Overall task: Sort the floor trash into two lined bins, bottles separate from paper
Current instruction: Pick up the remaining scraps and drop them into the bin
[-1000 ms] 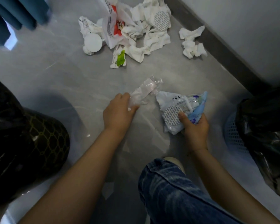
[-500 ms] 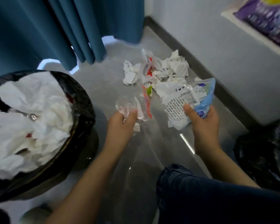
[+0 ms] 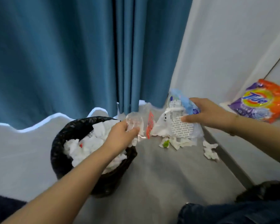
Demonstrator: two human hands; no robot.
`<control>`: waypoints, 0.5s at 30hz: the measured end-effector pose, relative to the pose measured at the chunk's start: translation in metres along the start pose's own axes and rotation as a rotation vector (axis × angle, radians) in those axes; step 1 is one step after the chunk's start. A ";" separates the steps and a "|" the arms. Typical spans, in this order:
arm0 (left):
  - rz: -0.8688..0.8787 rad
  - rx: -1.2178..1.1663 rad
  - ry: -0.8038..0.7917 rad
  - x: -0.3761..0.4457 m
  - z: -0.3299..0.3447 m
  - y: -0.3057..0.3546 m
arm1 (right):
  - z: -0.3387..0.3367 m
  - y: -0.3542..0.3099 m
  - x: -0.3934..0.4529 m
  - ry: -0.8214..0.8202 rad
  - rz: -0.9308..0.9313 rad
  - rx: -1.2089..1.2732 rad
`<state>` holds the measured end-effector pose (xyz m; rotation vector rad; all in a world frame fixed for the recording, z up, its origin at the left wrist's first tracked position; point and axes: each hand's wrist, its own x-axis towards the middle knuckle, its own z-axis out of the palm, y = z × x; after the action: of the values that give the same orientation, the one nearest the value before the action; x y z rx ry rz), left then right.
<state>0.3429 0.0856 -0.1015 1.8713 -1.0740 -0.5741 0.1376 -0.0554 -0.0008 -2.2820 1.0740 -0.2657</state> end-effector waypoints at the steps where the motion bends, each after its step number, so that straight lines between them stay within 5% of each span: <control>1: 0.003 0.081 -0.034 0.001 -0.019 -0.003 | -0.001 -0.016 0.005 -0.041 -0.035 -0.080; 4: 0.012 0.307 -0.110 -0.001 -0.070 -0.020 | 0.010 -0.060 0.020 -0.043 -0.136 -0.186; 9: -0.136 0.332 -0.051 -0.010 -0.107 -0.056 | 0.064 -0.117 0.044 -0.054 -0.168 0.170; 15: -0.256 0.492 0.004 -0.004 -0.117 -0.092 | 0.168 -0.083 0.052 -0.087 0.074 0.548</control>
<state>0.4667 0.1653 -0.1216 2.4621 -1.0451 -0.4759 0.2937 0.0193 -0.0899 -1.7454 0.9030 -0.3747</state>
